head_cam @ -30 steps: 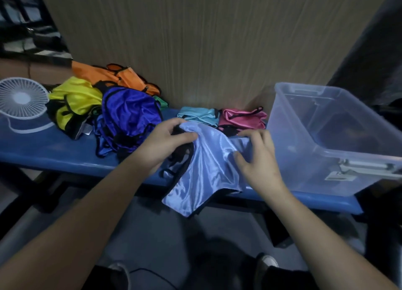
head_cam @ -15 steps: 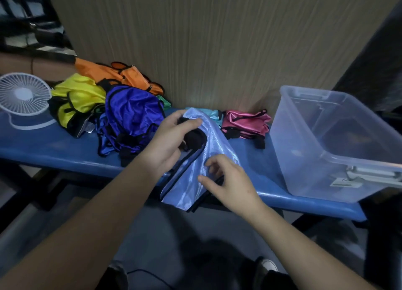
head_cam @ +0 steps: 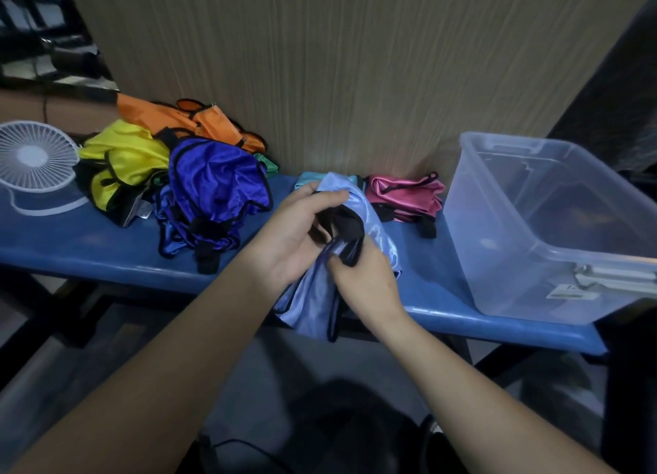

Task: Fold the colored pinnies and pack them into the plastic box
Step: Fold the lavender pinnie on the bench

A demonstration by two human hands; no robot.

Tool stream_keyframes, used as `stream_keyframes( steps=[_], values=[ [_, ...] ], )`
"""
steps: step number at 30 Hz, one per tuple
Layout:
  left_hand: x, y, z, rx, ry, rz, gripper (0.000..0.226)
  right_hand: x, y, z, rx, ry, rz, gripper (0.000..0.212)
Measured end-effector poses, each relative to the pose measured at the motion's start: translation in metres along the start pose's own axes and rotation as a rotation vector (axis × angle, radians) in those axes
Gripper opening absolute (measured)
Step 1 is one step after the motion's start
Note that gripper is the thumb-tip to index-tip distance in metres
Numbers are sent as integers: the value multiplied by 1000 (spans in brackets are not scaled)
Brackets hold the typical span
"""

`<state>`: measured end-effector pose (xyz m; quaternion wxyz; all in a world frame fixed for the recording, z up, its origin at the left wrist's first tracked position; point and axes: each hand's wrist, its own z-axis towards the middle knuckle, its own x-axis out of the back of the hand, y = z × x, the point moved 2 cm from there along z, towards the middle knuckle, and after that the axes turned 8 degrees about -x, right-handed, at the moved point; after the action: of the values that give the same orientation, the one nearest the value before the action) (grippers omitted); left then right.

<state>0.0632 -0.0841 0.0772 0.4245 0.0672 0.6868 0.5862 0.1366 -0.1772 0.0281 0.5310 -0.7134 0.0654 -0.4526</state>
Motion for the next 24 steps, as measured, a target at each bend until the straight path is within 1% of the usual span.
stream_keyframes(
  steps=[1, 2, 4, 5, 8, 9, 14, 15, 17, 18, 19, 21, 24],
  values=[
    [3, 2, 1, -13, 15, 12, 12, 0, 0, 1, -2, 13, -26, 11],
    [7, 5, 2, -30, 36, 28, 10, 1, 1, 2, 6, 25, -53, 6],
    [19, 10, 6, -67, 89, 70, 15, 4, 4, 3, 34, 36, -89, 19],
    [27, 13, 8, -81, 120, 94, 17, 6, 6, 4, 39, 35, -107, 20],
    [48, 20, 12, -85, 192, 139, 18, 14, 15, 8, 40, 11, -168, 8],
    [54, 21, 12, -81, 211, 148, 21, 17, 18, 10, 42, 4, -174, 6],
    [67, 24, 10, -84, 268, 220, 45, 39, 30, 22, 63, 28, -145, 11],
    [68, 23, 10, -87, 279, 237, 45, 43, 32, 25, 70, 48, -142, 8],
    [69, 20, 10, -98, 321, 270, 27, 49, 36, 29, 95, 87, -149, 2],
    [70, 18, 10, -101, 336, 287, 18, 51, 37, 30, 112, 100, -157, 3],
    [71, 15, 11, -103, 343, 303, 14, 52, 37, 31, 134, 100, -166, 6],
    [71, 12, 12, -98, 341, 321, 12, 50, 36, 29, 192, 45, -195, 12],
    [72, 12, 14, -97, 323, 319, 11, 37, 34, 21, 298, -90, -252, 12]
  ],
)
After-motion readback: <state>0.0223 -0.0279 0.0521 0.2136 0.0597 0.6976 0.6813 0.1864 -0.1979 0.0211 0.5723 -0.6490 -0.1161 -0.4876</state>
